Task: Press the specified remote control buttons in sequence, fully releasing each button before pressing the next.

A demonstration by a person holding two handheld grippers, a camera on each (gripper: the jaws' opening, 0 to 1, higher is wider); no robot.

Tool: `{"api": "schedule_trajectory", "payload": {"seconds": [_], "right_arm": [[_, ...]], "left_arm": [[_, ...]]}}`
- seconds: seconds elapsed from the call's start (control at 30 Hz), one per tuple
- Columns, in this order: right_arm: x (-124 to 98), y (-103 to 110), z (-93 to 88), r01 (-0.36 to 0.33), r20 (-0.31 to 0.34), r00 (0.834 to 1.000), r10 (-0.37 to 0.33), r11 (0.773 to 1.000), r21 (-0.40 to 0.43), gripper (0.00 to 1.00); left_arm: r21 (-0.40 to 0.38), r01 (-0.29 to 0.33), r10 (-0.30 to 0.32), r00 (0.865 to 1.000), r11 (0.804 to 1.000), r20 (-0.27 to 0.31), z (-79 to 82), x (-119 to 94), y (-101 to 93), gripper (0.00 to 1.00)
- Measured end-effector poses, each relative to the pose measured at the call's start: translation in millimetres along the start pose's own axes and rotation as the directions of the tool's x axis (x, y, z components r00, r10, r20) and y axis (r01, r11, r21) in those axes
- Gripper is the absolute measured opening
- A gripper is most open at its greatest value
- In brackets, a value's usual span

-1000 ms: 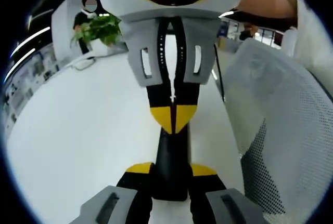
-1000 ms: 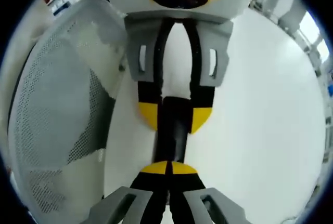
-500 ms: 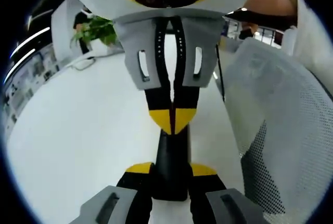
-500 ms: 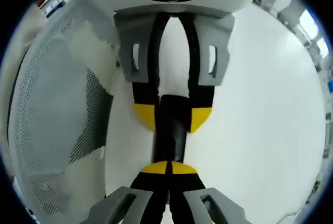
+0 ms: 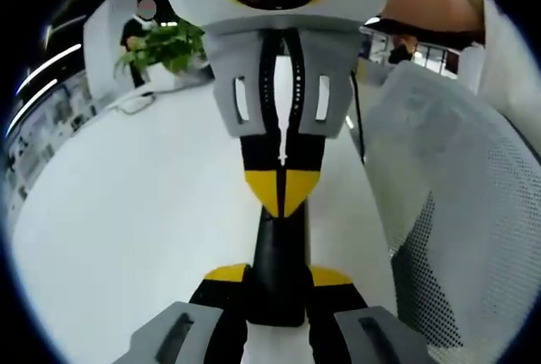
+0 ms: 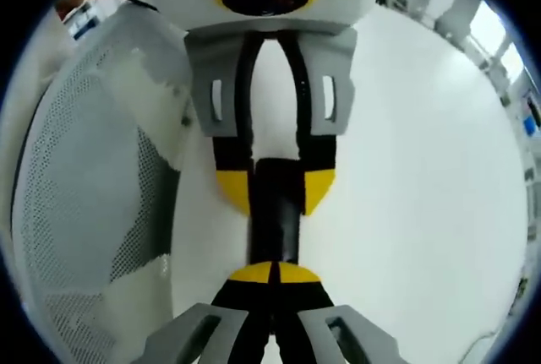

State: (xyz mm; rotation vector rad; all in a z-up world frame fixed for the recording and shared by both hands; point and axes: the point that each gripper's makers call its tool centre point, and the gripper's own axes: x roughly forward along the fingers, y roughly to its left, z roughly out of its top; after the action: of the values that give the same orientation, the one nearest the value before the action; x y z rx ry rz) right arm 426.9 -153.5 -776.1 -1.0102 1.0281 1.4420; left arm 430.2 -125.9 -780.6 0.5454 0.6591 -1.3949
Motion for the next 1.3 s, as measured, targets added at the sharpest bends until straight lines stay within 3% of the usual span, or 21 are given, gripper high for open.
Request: {"api": "schedule_trajectory", "payload": {"seconds": [0.3, 0.8, 1.3], "right_arm": [[-3, 0, 2.2, 0.008, 0.026, 1.0, -0.007, 1.0, -0.013, 0.0], [-29, 2, 8.9, 0.055, 0.071, 0.996, -0.052, 0.998, -0.04, 0.0], [-9, 13, 3.0, 0.027, 0.049, 0.999, -0.024, 0.998, -0.06, 0.0]], "left_arm": [[-0.001, 0.0, 0.0, 1.0, 1.0, -0.002, 0.4, -1, -0.4, 0.25], [-0.002, 0.001, -0.001, 1.0, 1.0, -0.001, 0.4, -1, -0.1, 0.25], [0.0, -0.001, 0.001, 1.0, 1.0, -0.003, 1.2, -1, -1.5, 0.25]]}}
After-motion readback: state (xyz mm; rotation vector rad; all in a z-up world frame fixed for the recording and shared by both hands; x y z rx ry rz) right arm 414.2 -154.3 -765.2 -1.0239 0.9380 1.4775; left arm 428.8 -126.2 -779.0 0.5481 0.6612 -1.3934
